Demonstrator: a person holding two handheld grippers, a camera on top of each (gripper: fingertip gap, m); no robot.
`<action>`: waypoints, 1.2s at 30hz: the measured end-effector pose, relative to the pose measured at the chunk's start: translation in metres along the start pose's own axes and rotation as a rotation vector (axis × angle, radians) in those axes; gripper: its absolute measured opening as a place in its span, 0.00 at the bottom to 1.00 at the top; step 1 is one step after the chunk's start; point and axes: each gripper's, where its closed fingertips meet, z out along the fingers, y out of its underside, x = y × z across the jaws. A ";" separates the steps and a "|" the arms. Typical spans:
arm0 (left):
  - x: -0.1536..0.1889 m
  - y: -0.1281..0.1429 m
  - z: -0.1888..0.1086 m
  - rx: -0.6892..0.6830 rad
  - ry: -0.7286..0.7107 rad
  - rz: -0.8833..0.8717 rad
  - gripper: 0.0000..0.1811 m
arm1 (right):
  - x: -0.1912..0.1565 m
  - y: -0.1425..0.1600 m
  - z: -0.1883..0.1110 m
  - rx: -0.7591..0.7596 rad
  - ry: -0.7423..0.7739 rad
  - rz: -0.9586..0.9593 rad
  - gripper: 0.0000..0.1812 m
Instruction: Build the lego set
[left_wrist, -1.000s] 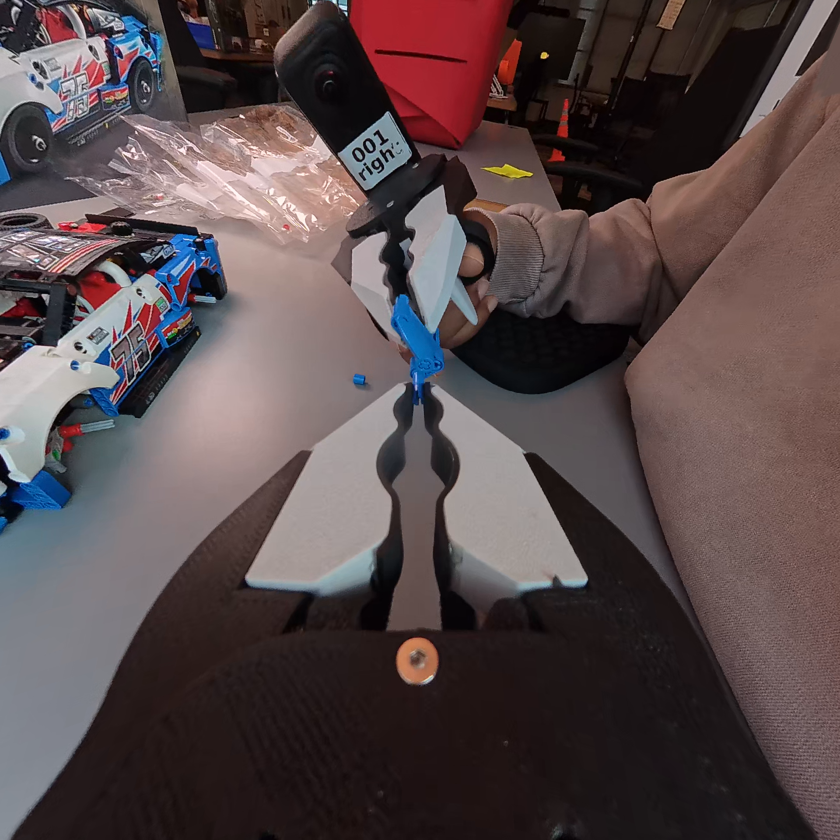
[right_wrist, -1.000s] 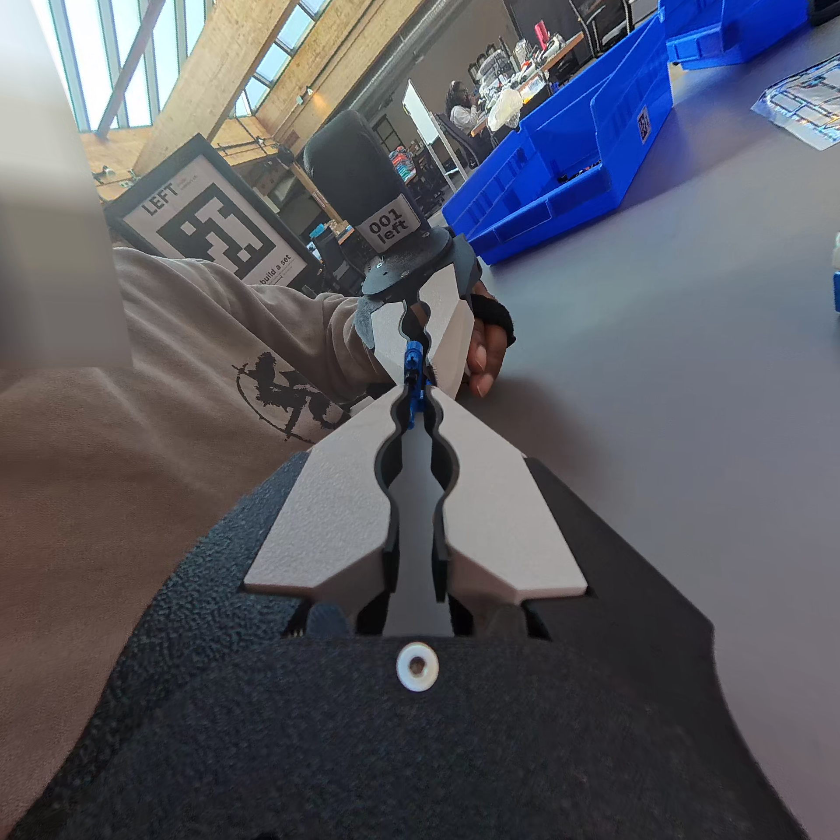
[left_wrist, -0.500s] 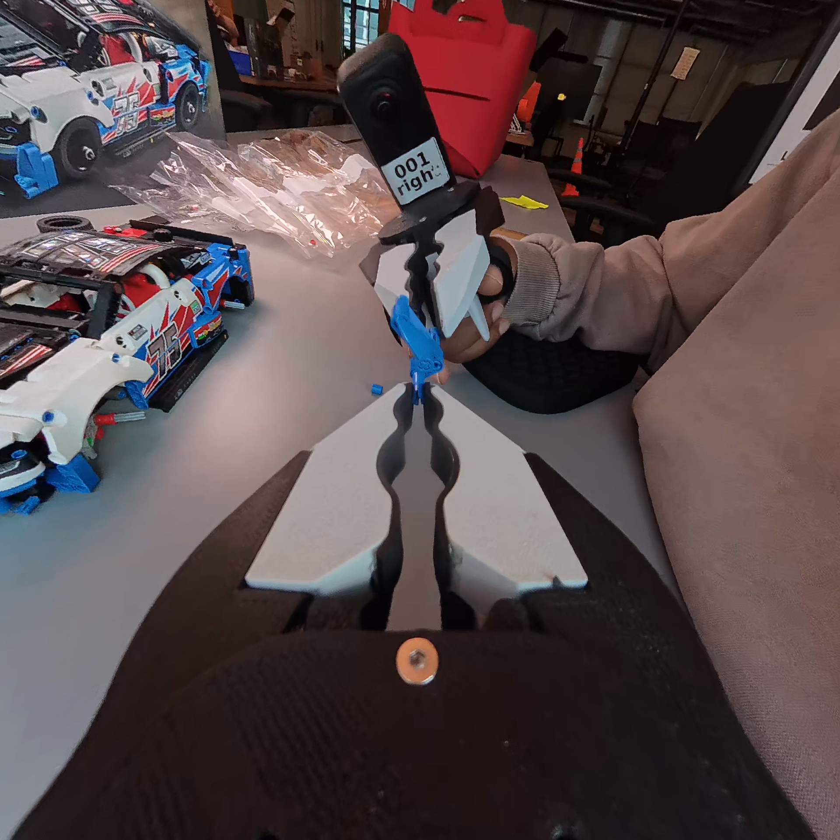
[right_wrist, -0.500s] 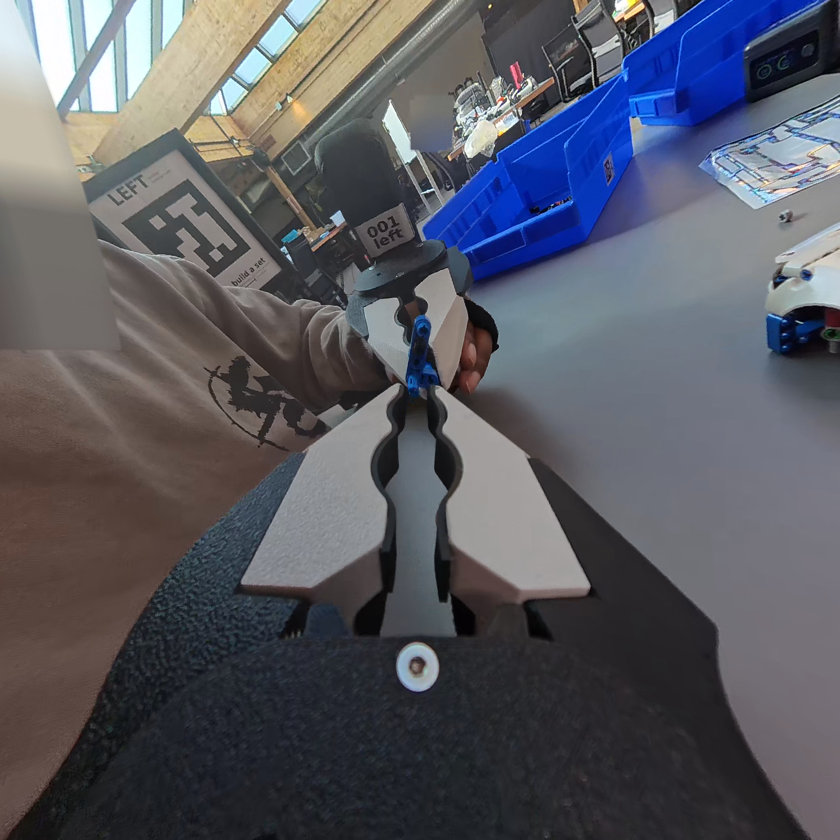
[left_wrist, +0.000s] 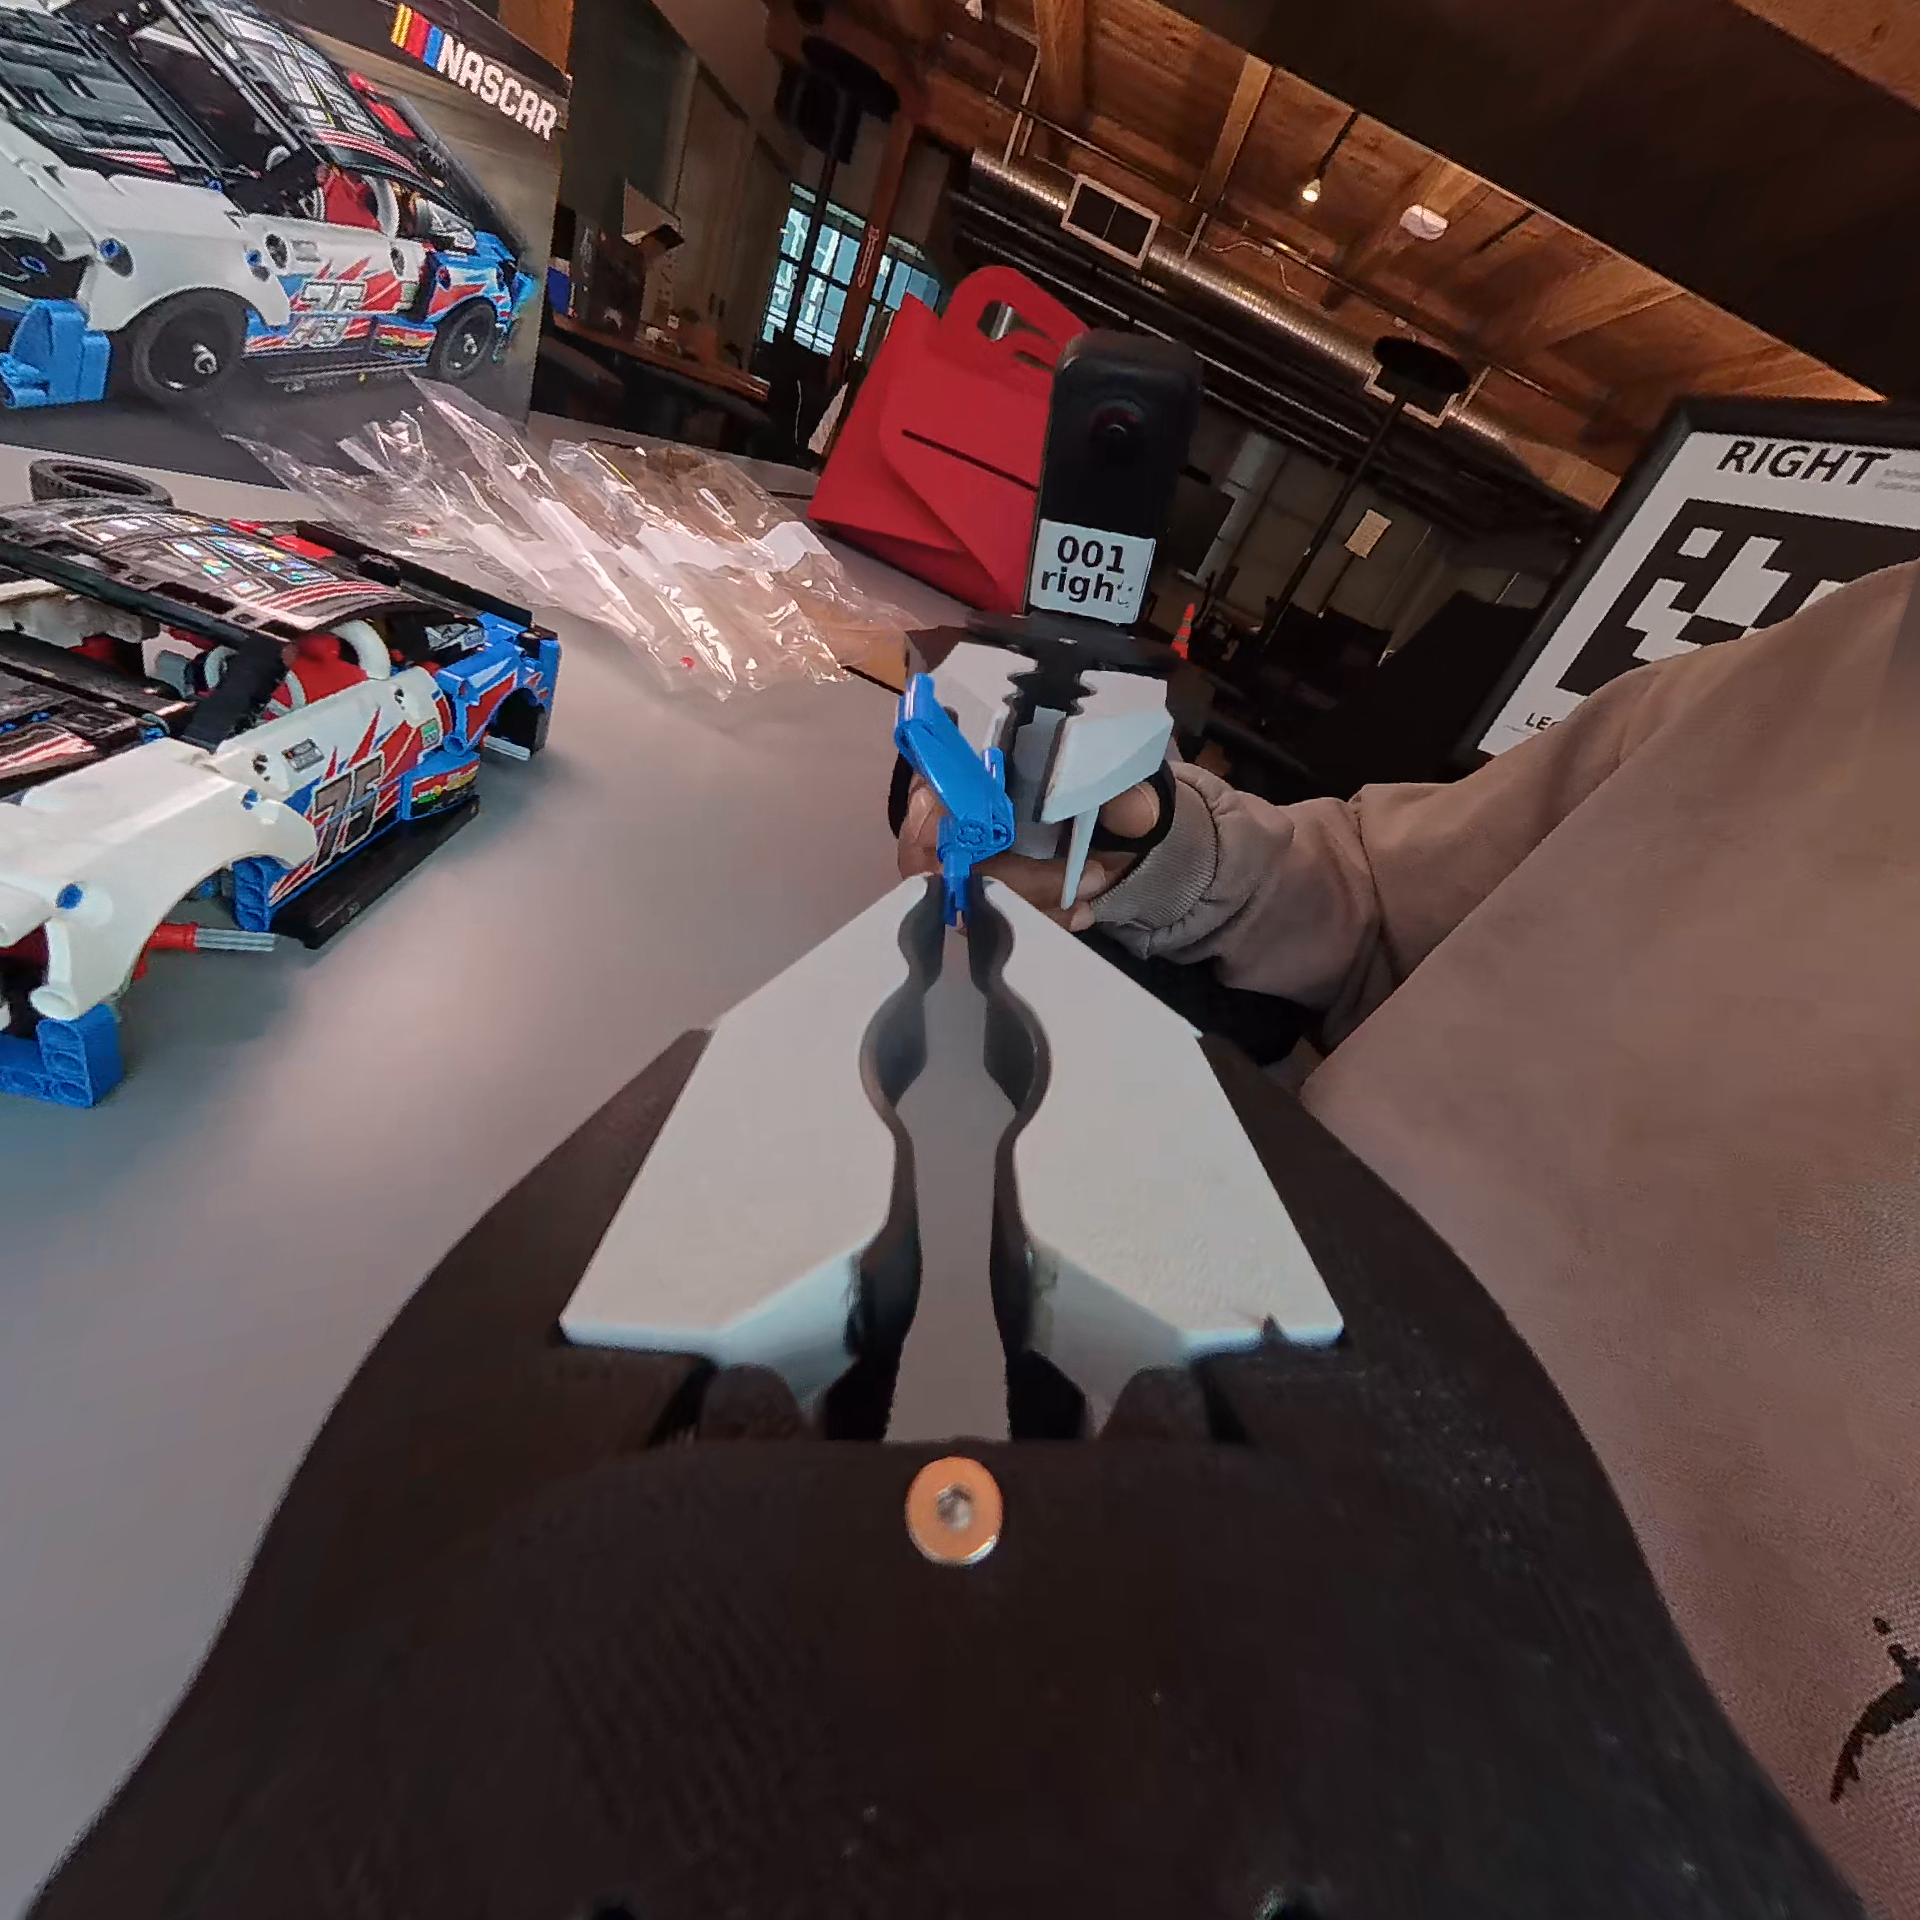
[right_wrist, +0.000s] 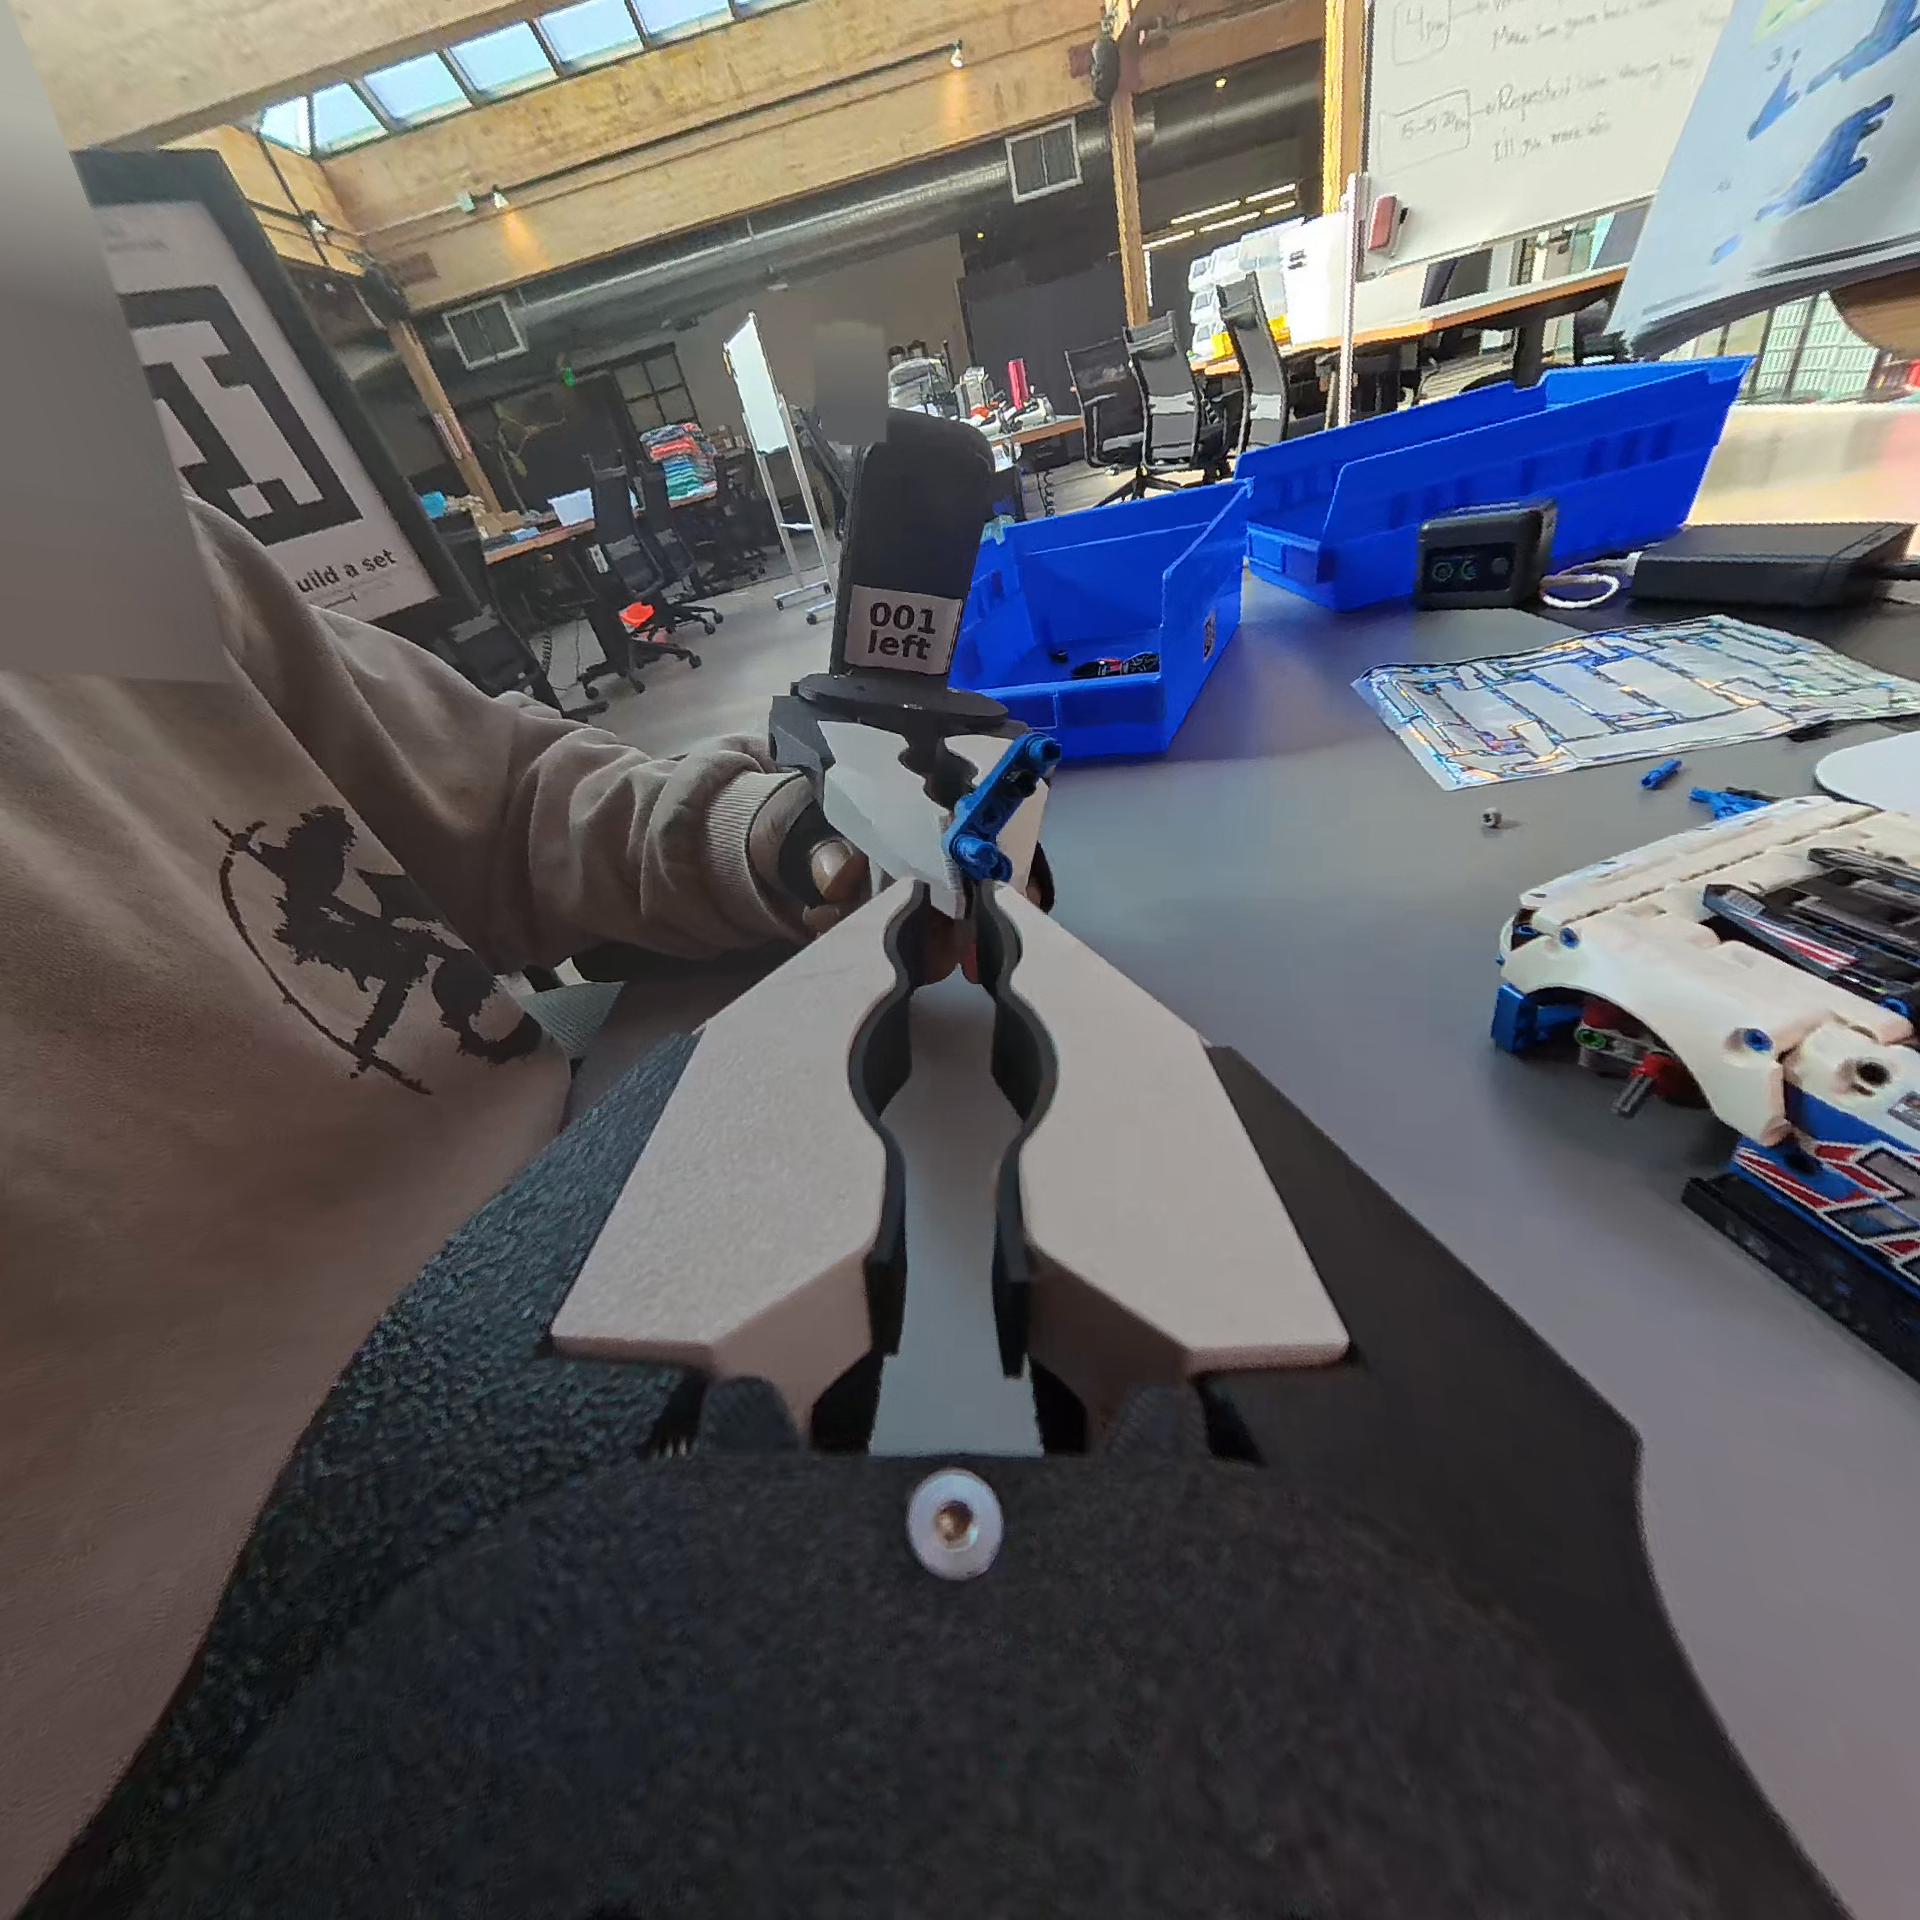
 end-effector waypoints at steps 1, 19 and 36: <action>0.001 0.001 0.001 -0.002 0.003 0.000 0.01 | 0.000 -0.001 0.001 0.004 0.007 0.002 0.04; 0.008 0.010 0.007 -0.053 0.031 0.030 0.01 | -0.007 -0.001 -0.001 -0.001 -0.055 0.041 0.00; 0.031 0.007 0.003 -0.039 0.208 -0.124 0.12 | -0.023 0.003 -0.001 -0.003 -0.126 -0.076 0.00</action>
